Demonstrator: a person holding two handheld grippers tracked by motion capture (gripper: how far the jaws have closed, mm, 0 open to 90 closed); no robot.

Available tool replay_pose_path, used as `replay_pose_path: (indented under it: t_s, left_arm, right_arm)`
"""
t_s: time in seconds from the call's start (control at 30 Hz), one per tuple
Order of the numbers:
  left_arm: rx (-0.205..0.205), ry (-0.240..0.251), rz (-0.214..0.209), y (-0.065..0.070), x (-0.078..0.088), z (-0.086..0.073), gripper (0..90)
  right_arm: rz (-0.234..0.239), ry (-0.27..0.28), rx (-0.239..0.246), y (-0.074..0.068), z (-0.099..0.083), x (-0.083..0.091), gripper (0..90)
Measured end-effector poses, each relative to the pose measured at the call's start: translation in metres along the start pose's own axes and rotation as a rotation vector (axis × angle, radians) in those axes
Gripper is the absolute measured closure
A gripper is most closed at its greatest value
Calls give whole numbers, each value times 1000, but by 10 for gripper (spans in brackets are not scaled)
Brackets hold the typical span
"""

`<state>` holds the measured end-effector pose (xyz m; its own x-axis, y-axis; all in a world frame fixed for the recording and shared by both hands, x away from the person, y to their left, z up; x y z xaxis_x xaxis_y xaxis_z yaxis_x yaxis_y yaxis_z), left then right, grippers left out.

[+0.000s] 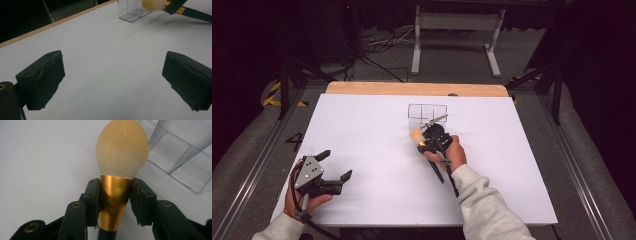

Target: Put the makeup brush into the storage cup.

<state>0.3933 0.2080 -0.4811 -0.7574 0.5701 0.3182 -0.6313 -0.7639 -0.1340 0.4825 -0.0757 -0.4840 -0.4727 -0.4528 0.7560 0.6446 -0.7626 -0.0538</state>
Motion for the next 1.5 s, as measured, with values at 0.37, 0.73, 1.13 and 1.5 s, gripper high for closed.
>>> replay_pose_path:
  t_s: [0.37, 0.73, 1.13, 1.5]
  left_arm:
    - [8, 15, 4, -1, -1, 2, 48]
    - [13, 43, 1, -1, 2, 5, 47]
    - [10, 46, -24, 4, 0, 8, 46]
    - [11, 48, -32, 5, 0, 8, 44]
  right_arm:
    - [71, 300, -5, 2, 0, 46, 617]
    - [34, 524, 69, 13, 14, 91, 620]
    - [16, 646, 71, 19, 21, 117, 620]
    - [-5, 705, 86, 21, 24, 128, 620]
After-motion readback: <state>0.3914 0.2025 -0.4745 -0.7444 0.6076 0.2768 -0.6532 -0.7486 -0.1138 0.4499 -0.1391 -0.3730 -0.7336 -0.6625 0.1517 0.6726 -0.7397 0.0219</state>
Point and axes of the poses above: each handheld gripper's, and its own axes: x roughly backward along the jaws, z roughly out of its top, y roughly to its right, the point moved 9 cm from there along -x, roughly forward along the jaws, and after that the axes turned 4 degrees about y, right-handed, at the moved point
